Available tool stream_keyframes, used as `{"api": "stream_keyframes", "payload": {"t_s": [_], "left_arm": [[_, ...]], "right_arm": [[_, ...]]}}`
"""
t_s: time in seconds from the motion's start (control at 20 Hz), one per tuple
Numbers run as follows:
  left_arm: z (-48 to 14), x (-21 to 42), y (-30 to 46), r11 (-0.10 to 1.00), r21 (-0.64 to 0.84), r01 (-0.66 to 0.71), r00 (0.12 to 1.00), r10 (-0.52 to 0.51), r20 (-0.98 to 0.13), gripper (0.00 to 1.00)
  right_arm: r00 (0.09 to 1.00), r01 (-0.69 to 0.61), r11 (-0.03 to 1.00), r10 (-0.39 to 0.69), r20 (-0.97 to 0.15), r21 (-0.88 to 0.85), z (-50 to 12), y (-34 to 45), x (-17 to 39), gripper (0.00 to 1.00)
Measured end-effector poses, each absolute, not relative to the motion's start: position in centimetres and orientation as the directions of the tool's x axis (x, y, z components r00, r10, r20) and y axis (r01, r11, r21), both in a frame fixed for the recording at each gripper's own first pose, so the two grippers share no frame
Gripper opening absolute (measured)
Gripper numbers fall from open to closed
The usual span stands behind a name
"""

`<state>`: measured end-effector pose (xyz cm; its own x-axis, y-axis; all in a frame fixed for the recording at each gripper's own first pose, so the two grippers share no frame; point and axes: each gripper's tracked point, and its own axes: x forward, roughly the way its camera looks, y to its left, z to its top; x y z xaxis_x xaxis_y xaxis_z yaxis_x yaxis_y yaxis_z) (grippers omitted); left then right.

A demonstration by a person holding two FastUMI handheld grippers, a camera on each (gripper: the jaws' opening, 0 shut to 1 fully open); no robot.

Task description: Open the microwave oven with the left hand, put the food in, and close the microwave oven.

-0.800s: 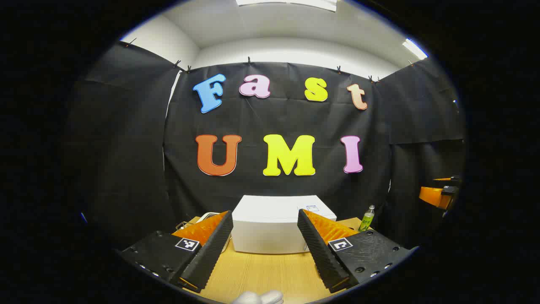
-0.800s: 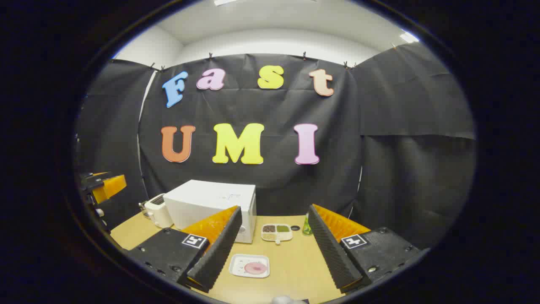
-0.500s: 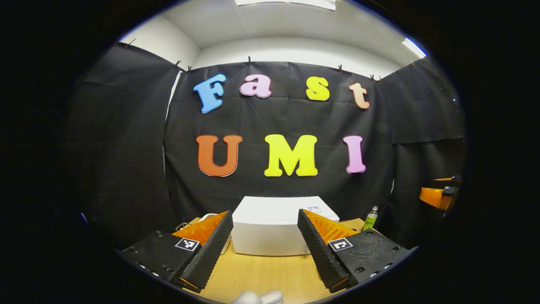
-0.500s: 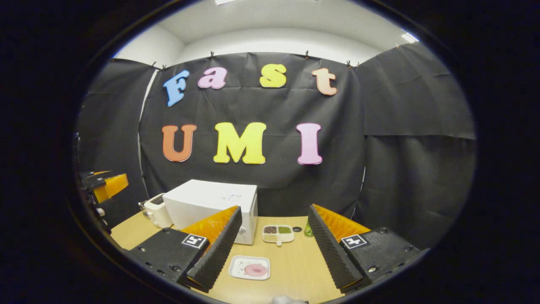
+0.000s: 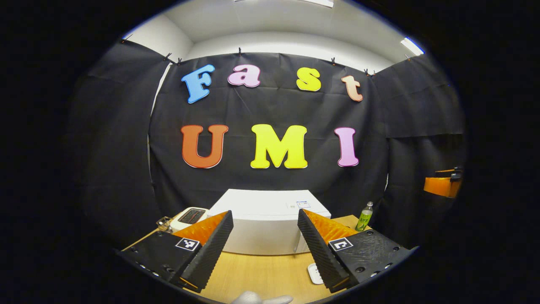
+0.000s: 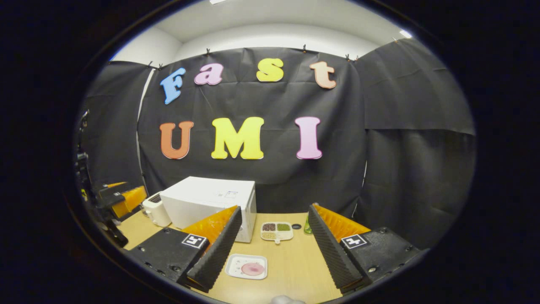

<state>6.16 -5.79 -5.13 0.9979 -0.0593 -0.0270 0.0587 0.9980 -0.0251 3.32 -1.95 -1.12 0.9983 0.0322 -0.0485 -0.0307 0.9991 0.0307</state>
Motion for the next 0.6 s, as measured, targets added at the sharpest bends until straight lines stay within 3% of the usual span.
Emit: {"api": "stream_keyframes", "payload": {"t_s": [0.1,0.15,0.2,0.25,0.3,0.45,0.5,0.55,0.6], "left_arm": [[-7.1,8.0,-7.3,0.998,-0.033,0.057,0.998,-0.057,-0.024,0.95],[-8.2,9.1,-8.0,0.998,-0.030,0.055,0.998,-0.056,-0.028,0.95],[-9.5,10.1,-9.2,0.998,-0.022,0.067,0.997,-0.068,-0.038,0.95],[-11.2,11.1,-10.5,0.997,-0.004,0.080,0.994,-0.080,-0.069,0.95],[-12.5,11.8,-11.1,0.996,0.012,0.083,0.993,-0.082,-0.080,0.95],[-16.3,14.8,-13.5,0.994,0.039,0.102,0.989,-0.098,-0.107,0.95],[-17.7,15.7,-14.1,0.994,0.047,0.099,0.988,-0.092,-0.128,0.95],[-19.0,16.8,-14.5,0.994,0.060,0.095,0.986,-0.086,-0.142,0.95],[-20.2,18.0,-14.8,0.993,0.071,0.089,0.985,-0.077,-0.157,0.94]], "right_arm": [[0.998,-0.033,0.998,0.035,-0.056,0.045,-1.2,-2.6,3.5,1.00],[0.997,-0.031,0.999,0.034,-0.065,0.040,-1.2,-3.1,3.7,0.94],[0.997,-0.029,0.999,0.032,-0.074,0.033,-1.4,-3.5,3.7,1.00],[0.996,-0.026,0.999,0.028,-0.081,0.023,-1.4,-4.0,3.6,0.94],[0.996,-0.022,1.000,0.023,-0.083,0.013,-1.4,-4.5,3.5,1.00],[0.996,-0.010,0.999,0.007,-0.093,-0.031,-1.5,-6.1,3.1,1.00],[0.995,-0.006,0.999,0.001,-0.105,-0.039,-1.8,-6.6,3.0,0.94],[0.993,-0.004,0.999,0.000,-0.115,-0.041,-2.0,-7.1,3.1,1.00],[0.992,-0.004,0.999,-0.001,-0.126,-0.043,-2.3,-7.5,3.3,0.94]]}}
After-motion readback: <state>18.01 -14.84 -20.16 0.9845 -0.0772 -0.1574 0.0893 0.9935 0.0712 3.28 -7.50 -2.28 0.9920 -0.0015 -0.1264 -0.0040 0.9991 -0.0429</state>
